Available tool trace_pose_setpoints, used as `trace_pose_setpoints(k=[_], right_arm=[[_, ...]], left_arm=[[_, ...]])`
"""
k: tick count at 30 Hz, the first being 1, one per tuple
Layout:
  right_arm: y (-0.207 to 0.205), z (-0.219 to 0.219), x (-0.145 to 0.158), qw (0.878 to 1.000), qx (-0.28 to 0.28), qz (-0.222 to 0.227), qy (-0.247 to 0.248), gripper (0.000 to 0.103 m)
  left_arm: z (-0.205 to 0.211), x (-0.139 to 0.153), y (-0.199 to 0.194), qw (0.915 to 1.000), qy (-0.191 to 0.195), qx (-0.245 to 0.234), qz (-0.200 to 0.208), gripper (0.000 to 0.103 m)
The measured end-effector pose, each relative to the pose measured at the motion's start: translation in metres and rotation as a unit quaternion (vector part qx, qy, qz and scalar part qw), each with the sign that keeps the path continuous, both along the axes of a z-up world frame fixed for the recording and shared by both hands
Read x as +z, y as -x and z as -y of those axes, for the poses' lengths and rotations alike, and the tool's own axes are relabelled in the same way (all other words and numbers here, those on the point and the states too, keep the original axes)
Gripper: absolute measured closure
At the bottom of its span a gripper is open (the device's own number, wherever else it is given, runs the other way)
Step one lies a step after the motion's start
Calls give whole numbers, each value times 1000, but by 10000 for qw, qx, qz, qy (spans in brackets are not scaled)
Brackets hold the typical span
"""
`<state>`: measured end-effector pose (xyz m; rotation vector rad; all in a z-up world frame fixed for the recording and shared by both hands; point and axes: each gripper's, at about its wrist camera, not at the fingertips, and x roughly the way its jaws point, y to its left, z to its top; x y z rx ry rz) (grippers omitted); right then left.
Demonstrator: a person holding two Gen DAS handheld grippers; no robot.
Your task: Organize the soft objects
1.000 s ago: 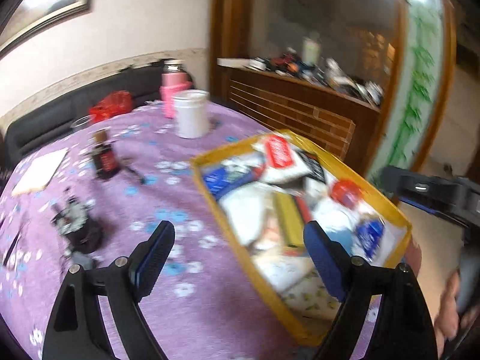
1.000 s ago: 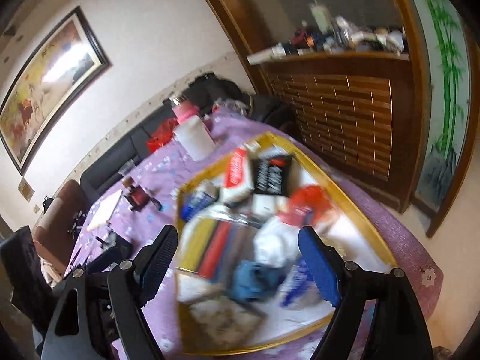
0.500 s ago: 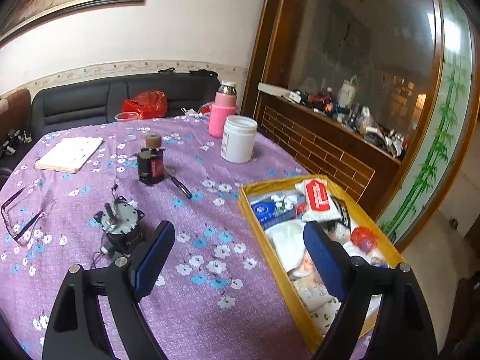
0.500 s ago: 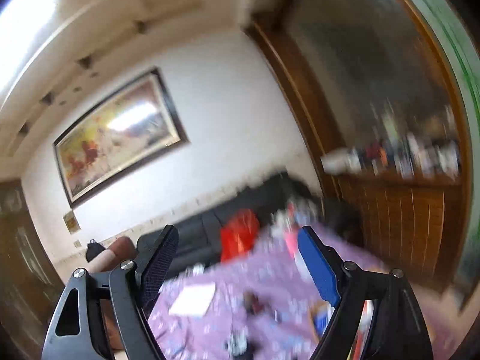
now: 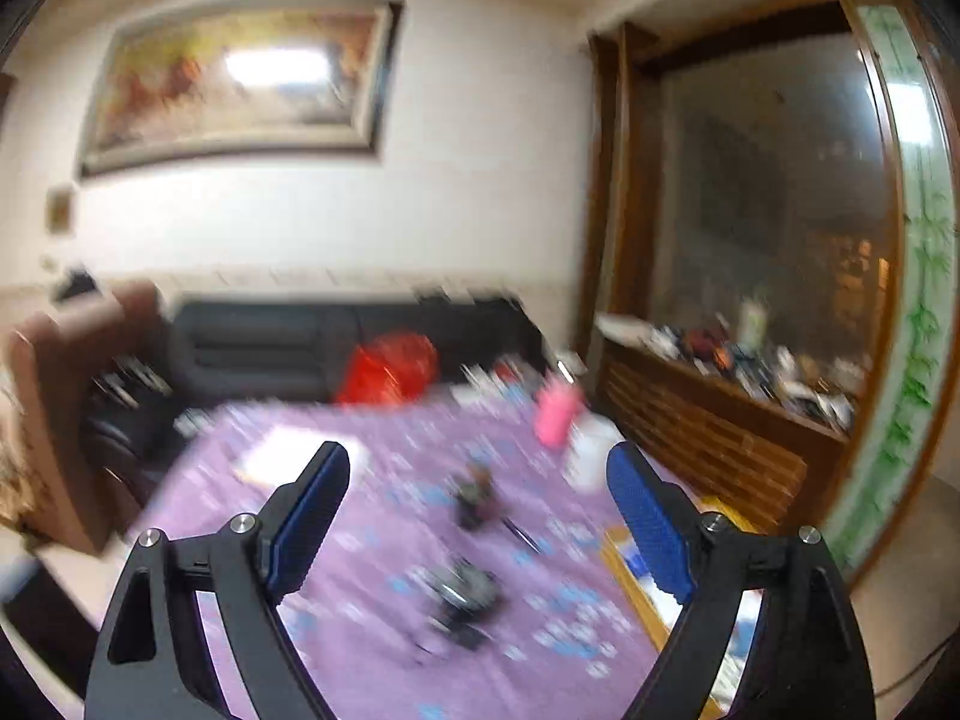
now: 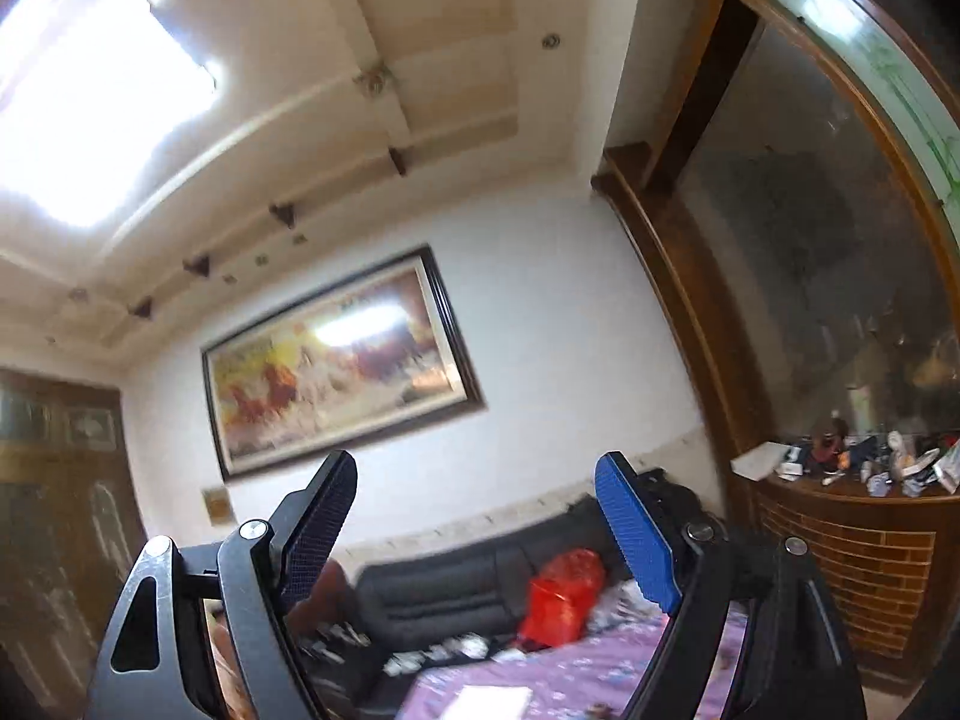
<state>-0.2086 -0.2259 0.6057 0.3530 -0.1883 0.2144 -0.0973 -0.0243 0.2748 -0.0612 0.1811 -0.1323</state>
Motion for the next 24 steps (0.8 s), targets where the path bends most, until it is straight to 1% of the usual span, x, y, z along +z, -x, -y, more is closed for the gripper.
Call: trace_pose_setpoints(k=[1,3,4,5,7,8,9,11,13,15,18,21,23,24], right_arm=[[8,-2,10,10000,1,73,9,17],[26,-7,27,9998,-59,173,82,17],[33,-7,33,9997,-112,201,86,17],[42,-8,41,9996,-138,231,111,17],[58,-6,49,9992,-276,259,141,16],[64,-2,50,9989,-344,299,109,13],[72,2,48,9985,-425,317,125,10],[77,10,44,9981,-503,131,333,9],[78,20,29,9973,-504,-70,524,9],[76,32,-3,9946,-561,-372,785,9],[70,52,-58,9899,-492,-776,1083,9],[59,78,-144,9803,-242,-1344,1424,9],[52,97,-202,9718,-460,-1732,1534,9],[50,106,-221,9701,-522,-1831,1508,9]], left_arm=[[-9,17,10,9995,-76,202,214,16],[-28,50,33,9979,-126,394,498,16],[-34,61,42,9973,-129,419,597,16],[-46,81,56,9966,-147,414,703,16],[-59,102,70,9969,-155,296,711,16],[-68,115,79,9972,-96,206,718,16],[-71,120,82,9973,-91,178,708,16],[-69,126,92,9974,-267,21,672,16],[-62,118,96,9978,-276,-158,575,15],[-47,101,93,9977,-170,-558,341,15],[-17,71,85,9941,-76,-1081,39,15],[29,30,74,9886,-109,-1478,-245,15],[59,2,68,9827,-41,-1785,-494,15],[71,-7,65,9796,-7,-1915,-610,15]])
